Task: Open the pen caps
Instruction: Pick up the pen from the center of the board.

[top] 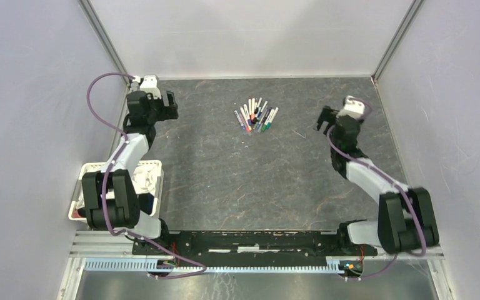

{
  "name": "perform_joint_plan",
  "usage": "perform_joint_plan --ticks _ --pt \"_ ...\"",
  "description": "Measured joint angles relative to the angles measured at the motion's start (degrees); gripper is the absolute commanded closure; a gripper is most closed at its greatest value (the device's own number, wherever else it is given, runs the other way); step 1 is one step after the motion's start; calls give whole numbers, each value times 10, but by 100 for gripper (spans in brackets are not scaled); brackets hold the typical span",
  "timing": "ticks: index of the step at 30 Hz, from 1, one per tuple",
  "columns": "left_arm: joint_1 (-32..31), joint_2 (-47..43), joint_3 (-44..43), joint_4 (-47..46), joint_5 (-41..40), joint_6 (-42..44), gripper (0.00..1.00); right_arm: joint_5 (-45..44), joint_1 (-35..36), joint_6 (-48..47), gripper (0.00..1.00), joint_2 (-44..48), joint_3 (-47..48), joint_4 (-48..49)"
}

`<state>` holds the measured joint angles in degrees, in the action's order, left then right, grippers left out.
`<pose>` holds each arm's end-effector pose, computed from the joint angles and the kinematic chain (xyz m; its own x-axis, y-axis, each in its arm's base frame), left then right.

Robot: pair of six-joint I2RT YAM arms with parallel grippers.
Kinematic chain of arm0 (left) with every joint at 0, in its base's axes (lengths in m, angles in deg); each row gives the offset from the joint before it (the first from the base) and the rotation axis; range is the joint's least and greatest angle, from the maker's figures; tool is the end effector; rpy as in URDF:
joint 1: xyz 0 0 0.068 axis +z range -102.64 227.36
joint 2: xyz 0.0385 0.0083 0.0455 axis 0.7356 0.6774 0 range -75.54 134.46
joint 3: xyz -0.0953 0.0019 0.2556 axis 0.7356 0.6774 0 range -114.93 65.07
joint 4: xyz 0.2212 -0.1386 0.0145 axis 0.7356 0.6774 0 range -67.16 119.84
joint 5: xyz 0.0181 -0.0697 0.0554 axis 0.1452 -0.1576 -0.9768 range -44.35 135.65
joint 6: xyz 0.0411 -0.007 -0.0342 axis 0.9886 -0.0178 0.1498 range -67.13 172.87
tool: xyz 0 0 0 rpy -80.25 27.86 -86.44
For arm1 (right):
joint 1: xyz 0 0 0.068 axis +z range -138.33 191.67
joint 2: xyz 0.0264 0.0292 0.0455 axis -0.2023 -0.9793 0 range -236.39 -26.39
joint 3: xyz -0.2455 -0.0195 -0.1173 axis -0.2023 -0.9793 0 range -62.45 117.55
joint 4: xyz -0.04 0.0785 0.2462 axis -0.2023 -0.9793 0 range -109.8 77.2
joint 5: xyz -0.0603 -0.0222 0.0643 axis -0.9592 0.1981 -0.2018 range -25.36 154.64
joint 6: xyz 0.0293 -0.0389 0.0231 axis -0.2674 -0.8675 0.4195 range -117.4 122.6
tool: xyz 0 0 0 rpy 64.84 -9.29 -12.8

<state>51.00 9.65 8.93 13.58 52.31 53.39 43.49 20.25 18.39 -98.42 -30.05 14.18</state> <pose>0.3435 0.0178 0.2731 -0.3375 -0.0126 -0.9413 0.0487 0.9983 -0.0308 0.2690 0.0276 0.2311 -0.1514 0.2338 -0.9604 0.2600 0.9468 0.1895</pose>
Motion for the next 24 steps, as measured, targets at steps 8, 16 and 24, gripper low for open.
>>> perform_joint_plan --ticks 8,16,24 --pt "10 0 -49 181 12 7 5 -9 120 32 11 -258 334 -222" --pt "15 25 -67 288 46 50 5 -5 161 63 29 -429 514 -324" --pt "21 11 -67 327 73 69 5 -5 160 76 32 -514 551 -363"
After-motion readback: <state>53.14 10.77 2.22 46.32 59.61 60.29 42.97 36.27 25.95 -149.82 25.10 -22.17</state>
